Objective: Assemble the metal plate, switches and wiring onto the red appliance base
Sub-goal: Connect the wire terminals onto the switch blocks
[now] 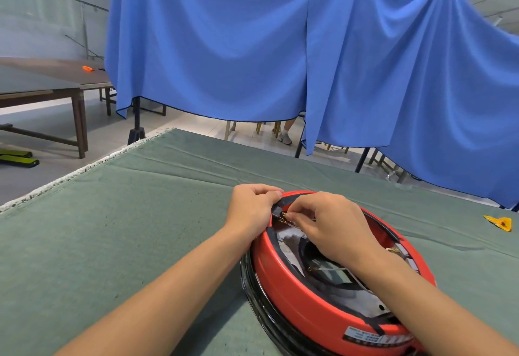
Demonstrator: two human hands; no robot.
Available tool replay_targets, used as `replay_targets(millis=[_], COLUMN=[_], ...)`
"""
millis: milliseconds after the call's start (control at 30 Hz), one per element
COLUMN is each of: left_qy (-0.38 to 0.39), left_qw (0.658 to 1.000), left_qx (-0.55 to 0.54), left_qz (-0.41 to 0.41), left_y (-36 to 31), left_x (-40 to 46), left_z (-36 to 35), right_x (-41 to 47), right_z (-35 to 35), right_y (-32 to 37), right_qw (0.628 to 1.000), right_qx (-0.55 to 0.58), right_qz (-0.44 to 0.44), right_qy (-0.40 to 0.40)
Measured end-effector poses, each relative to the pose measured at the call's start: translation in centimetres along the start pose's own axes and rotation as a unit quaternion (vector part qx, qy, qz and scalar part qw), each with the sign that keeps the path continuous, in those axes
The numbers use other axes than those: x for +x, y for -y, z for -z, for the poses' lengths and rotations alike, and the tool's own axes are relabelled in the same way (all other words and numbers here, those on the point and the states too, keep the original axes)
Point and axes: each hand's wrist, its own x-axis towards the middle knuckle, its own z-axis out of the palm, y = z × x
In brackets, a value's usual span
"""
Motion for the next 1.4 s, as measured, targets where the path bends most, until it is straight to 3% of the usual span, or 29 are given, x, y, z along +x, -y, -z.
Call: replay_targets(millis=[167, 467, 667, 733, 833, 967, 1100, 1300, 1367, 1400], left_qy=[-0.004, -0.007, -0.042, -0.068, -0.070, 0.026, 0.091, 0.112, 0.124, 0.131], left_qw=[1.000, 1.000, 0.997, 0.976, 0.907, 0.866, 0.770, 0.723, 0.730, 0.749], left_qx=[0.006, 0.019, 0.065, 0.206, 0.414, 0.499, 0.628, 0.668, 0.659, 0.637], left_qz=[-0.009, -0.010, 0.005, -0.020, -0.028, -0.026, -0.067, -0.139, -0.133, -0.127], left_y=[0.1, 0.5, 0.2, 0.9, 1.7, 1.1, -0.2, 0.4, 0.6, 0.6], left_x=[0.2, 0.4, 2.4, 2.9, 2.5, 2.6, 2.6, 2.4, 2.4, 2.5], left_z=[-0.1, -0.3, 2.3, 3.9, 5.4, 6.4, 6.5, 5.0, 4.9, 5.2], right_x=[0.2, 0.3, 0.2, 0.1, 0.1, 0.0, 0.1, -0.2, -0.3, -0.3], right_z=[0.0, -0.4, 0.0, 0.1, 0.1, 0.1, 0.0, 0.1, 0.1, 0.1], right_y=[0.4, 0.0, -0.1, -0.3, -0.6, -0.3, -0.2, -0.4, -0.4, -0.4], right_qw=[0.999, 0.996, 0.984, 0.983, 0.982, 0.980, 0.978, 0.977, 0.977, 0.977], right_qx=[-0.029, 0.080, 0.149, 0.134, 0.122, 0.135, 0.142, 0.143, 0.141, 0.140], right_qz=[0.022, -0.017, -0.079, -0.104, -0.131, -0.139, -0.149, -0.157, -0.158, -0.160], right_qy=[0.009, 0.047, -0.054, -0.064, -0.057, -0.038, -0.014, -0.017, -0.021, -0.026])
